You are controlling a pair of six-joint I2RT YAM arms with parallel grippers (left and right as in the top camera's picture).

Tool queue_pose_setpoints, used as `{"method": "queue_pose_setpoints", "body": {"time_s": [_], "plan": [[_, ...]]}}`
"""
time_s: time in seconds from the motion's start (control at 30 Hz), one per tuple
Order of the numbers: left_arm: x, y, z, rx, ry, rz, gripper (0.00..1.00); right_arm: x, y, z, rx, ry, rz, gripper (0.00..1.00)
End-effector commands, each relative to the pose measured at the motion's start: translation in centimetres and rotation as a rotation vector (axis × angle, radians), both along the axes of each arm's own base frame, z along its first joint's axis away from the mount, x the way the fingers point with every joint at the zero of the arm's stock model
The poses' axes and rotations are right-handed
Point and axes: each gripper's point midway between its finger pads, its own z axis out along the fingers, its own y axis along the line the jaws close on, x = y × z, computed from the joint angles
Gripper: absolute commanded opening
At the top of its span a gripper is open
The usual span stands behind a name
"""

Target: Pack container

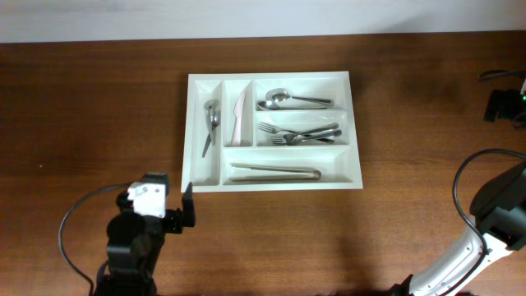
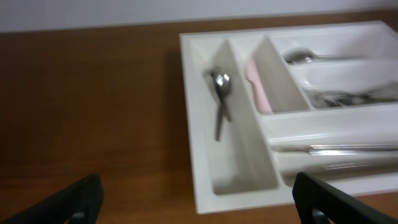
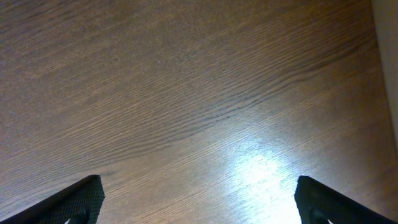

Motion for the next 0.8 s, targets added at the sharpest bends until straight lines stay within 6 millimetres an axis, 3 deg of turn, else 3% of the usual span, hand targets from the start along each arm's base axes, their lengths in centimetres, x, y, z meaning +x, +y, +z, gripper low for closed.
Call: {"method": "queue_pose_setpoints", "body": {"time_s": [0.0, 0.57, 0.77], "plan": [[-0.5, 1.0, -1.0, 0.013, -0.040, 0.033, 0.99, 0.2, 0.3, 0.7, -0.001, -0.021, 0.002, 0.99], [-1.3, 2.3, -2.0, 0.008, -0.221, 0.088, 0.99, 0.2, 0.3, 0.7, -0.002, -0.021, 0.002, 0.99], [-1.5, 2.3, -0.8, 0.021, -0.280, 0.085, 0.99, 0.2, 0.3, 0.7, -0.002, -0.021, 0.002, 0.99]]}}
